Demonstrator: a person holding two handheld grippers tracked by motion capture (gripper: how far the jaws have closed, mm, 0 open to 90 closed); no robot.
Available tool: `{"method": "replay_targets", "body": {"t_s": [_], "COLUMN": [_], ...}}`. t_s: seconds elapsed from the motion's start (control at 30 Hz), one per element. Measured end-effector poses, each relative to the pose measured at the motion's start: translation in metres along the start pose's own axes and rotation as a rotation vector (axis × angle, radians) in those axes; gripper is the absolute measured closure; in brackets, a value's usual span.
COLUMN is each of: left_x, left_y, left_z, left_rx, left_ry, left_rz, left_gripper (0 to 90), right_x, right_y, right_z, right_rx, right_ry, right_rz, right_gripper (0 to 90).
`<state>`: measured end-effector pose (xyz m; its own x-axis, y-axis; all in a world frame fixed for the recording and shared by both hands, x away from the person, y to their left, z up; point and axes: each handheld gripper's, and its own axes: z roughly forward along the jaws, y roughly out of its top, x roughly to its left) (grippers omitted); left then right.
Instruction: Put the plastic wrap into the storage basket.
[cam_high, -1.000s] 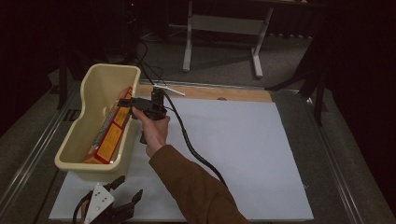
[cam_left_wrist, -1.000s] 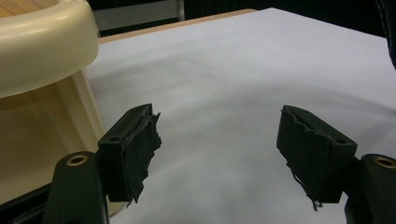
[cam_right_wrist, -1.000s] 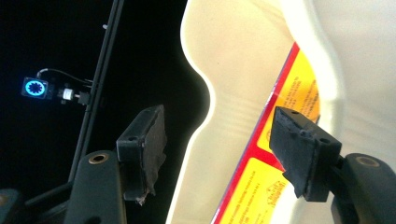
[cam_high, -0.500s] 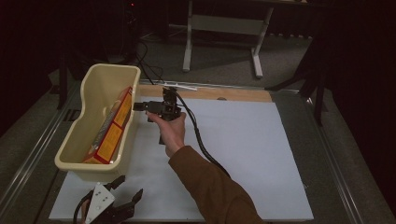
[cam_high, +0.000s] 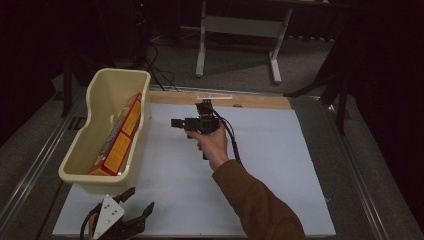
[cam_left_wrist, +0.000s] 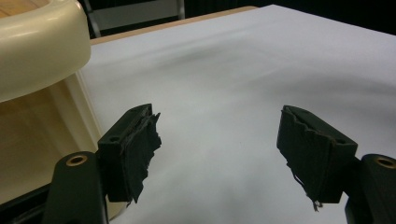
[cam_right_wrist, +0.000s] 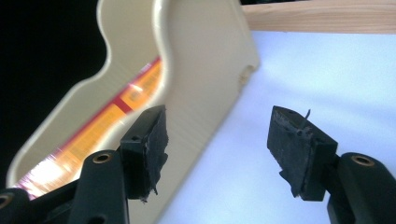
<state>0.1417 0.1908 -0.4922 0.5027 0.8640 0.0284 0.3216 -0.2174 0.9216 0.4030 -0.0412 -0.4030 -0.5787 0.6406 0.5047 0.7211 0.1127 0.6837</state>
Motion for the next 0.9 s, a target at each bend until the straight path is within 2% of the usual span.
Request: {"method": "replay_targets", "body": {"t_s": [0.07,0.17,0.27,0.37,0.63,0.8,0.9], "left_x": [0.000,0.000,0.000,0.000,0.000,0.001,0.001], "left_y": [0.000,0.000,0.000,0.000,0.000,0.000,0.000], "left_z": [0.000,0.000,0.000,0.000,0.001,0.001,0.001], "left_rx": [0.000,0.000,0.000,0.001,0.002,0.004,0.006], "left_ry": [0.000,0.001,0.000,0.001,0.003,0.007,0.007], "left_rz": [-0.001,-0.001,-0.001,-0.001,-0.003,-0.003,-0.002], "left_gripper": [28.2,28.1,28.2,28.2,28.2,28.2,28.2], "right_x": [-0.007,-0.017,-0.022,-0.032,-0.040,-0.051,-0.060], "right_y": [-0.004,-0.010,-0.013,-0.022,-0.043,-0.054,-0.061], "right_z": [-0.006,-0.015,-0.019,-0.028,-0.043,-0.059,-0.069], "right_rx": [0.003,0.011,0.018,0.034,0.078,0.074,0.070], "right_ry": [-0.012,-0.004,-0.019,-0.064,-0.156,-0.209,-0.230], "right_rz": [-0.032,-0.022,-0.034,-0.097,-0.264,-0.324,-0.340], "right_gripper": [37.4,37.7,37.6,36.9,34.3,33.0,33.1]}}
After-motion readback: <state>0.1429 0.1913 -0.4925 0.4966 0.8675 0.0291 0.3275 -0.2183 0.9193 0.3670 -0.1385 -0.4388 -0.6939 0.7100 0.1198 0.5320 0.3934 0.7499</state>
